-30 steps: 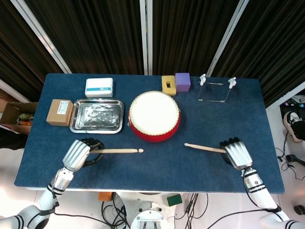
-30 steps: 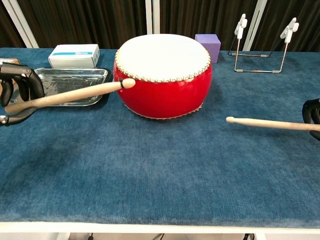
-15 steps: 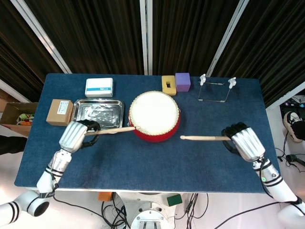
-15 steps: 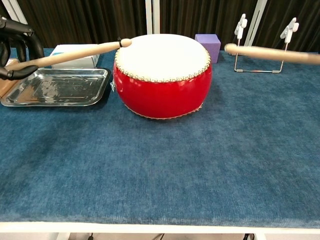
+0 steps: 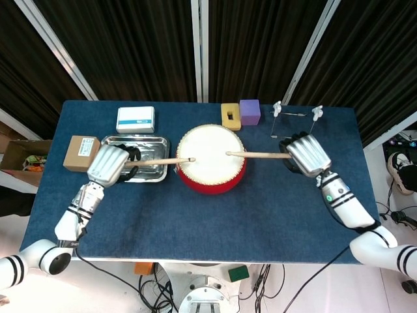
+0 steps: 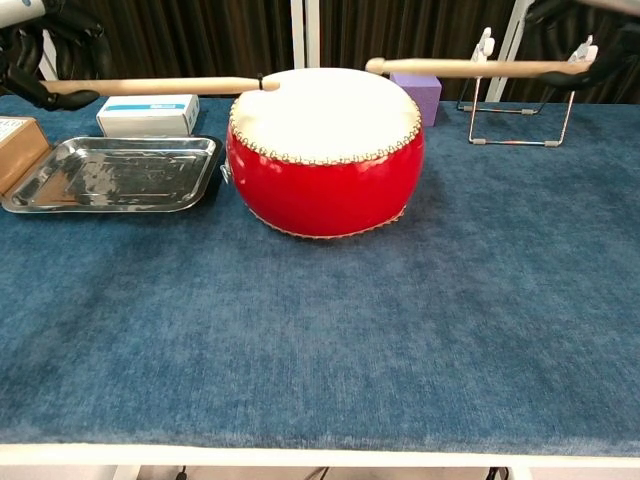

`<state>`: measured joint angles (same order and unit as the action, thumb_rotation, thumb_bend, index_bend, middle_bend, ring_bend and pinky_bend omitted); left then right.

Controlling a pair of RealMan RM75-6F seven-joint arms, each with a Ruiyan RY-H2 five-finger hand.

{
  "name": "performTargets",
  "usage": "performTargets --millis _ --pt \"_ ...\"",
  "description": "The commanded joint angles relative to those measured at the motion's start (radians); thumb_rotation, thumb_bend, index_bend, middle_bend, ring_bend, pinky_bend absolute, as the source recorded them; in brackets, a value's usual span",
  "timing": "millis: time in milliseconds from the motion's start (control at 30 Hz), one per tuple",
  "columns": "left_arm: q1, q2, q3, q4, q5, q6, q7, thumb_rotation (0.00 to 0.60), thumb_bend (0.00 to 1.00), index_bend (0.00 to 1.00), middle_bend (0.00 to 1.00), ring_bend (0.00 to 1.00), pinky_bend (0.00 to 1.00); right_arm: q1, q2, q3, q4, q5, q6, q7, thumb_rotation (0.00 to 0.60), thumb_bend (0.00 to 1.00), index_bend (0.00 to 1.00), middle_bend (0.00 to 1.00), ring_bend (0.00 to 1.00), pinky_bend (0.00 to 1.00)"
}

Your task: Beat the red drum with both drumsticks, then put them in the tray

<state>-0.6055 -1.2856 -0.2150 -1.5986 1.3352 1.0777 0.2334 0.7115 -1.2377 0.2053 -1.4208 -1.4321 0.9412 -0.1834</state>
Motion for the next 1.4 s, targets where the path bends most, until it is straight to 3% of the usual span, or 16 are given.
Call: performTargets --millis 33,167,333,467,700,833,1133,1267,1400 --pt "-0.019 0.014 -0.012 -0.012 -0.025 -0.019 0.022 0.600 0.55 0.68 0.64 0.54 0.65 0.072 -0.049 0.012 0.032 0.053 -0.095 -0.088 0.600 0.78 0.80 0.68 0.45 0.49" --pt "-0.051 -0.004 -0.020 0.006 -0.059 -0.057 0.035 0.600 0.55 0.67 0.64 0.54 0.65 0.105 -0.038 0.017 0.007 0.086 -0.123 -0.185 0.600 0.78 0.80 0.68 0.45 0.49" --pt "-0.101 -0.070 -0.011 0.071 -0.100 -0.116 0.069 0.600 0.55 0.68 0.64 0.54 0.65 0.077 0.031 0.064 -0.103 0.088 -0.016 -0.147 0.600 0.78 0.80 0.68 0.45 0.49" --pt "-0.117 -0.087 -0.013 0.086 -0.121 -0.116 0.095 0.600 0.55 0.67 0.64 0.54 0.66 0.065 0.084 0.072 -0.149 0.087 0.014 -0.149 0.600 0.78 0.80 0.68 0.44 0.49" --pt "-0.080 -0.008 -0.031 -0.019 -0.078 -0.011 0.068 0.600 0.55 0.68 0.64 0.54 0.65 0.094 0.055 0.016 -0.105 0.138 -0.082 -0.217 0.600 0.78 0.80 0.68 0.44 0.49" --pt "-0.077 0.007 -0.021 -0.044 -0.067 -0.004 0.073 0.600 0.55 0.68 0.64 0.54 0.65 0.113 0.015 -0.017 -0.059 0.171 -0.121 -0.282 0.600 0.78 0.80 0.68 0.44 0.49" --pt "-0.131 -0.099 0.017 0.071 -0.155 -0.106 0.134 0.600 0.55 0.68 0.64 0.54 0.66 0.074 0.091 0.023 -0.152 0.119 0.021 -0.207 0.600 0.78 0.80 0.68 0.45 0.49" --pt "-0.119 -0.079 0.004 0.037 -0.149 -0.058 0.132 0.600 0.55 0.67 0.64 0.54 0.66 0.074 0.100 0.016 -0.160 0.107 0.017 -0.182 0.600 0.78 0.80 0.68 0.44 0.49" --pt "-0.093 -0.020 -0.006 -0.040 -0.109 0.008 0.115 0.600 0.55 0.68 0.64 0.54 0.66 0.095 0.052 -0.008 -0.109 0.128 -0.038 -0.197 0.600 0.78 0.80 0.69 0.44 0.49"
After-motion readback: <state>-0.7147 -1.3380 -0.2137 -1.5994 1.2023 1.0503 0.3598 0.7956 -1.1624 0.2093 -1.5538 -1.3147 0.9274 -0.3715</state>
